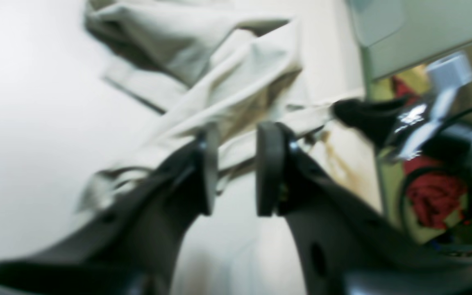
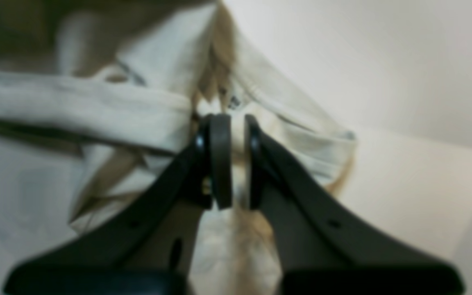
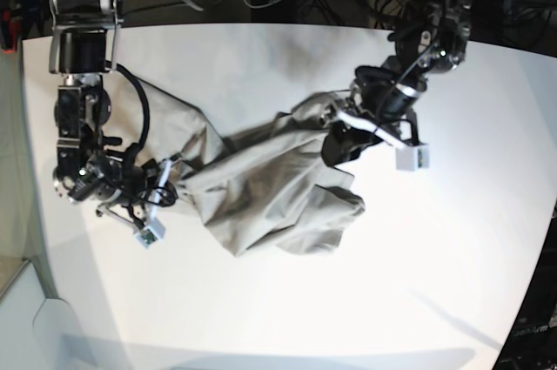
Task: Layout the t-shirt on the table in an organized manner, then fold the t-shirt properly
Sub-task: 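Pull the shirt apart with both grippers, right gripper toward its corner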
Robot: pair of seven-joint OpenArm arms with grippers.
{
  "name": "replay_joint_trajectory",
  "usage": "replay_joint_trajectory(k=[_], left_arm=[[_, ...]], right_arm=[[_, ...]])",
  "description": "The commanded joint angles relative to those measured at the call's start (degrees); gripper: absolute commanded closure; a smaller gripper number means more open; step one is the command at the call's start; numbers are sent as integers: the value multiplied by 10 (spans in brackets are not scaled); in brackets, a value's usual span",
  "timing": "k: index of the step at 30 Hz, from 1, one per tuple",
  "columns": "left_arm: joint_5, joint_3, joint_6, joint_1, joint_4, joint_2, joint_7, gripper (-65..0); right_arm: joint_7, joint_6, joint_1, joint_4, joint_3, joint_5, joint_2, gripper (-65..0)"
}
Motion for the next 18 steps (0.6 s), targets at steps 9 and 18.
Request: replay_joint_trajectory(k=[9, 18], left_arm=[[-4, -3, -4, -59, -129, 16, -16, -4], [-3, -2, -5, -81, -246, 16, -16, -4]], right_arm=[[28, 8, 95, -64, 0, 7, 1, -47], [127, 8, 132, -234, -1, 7, 0, -48]])
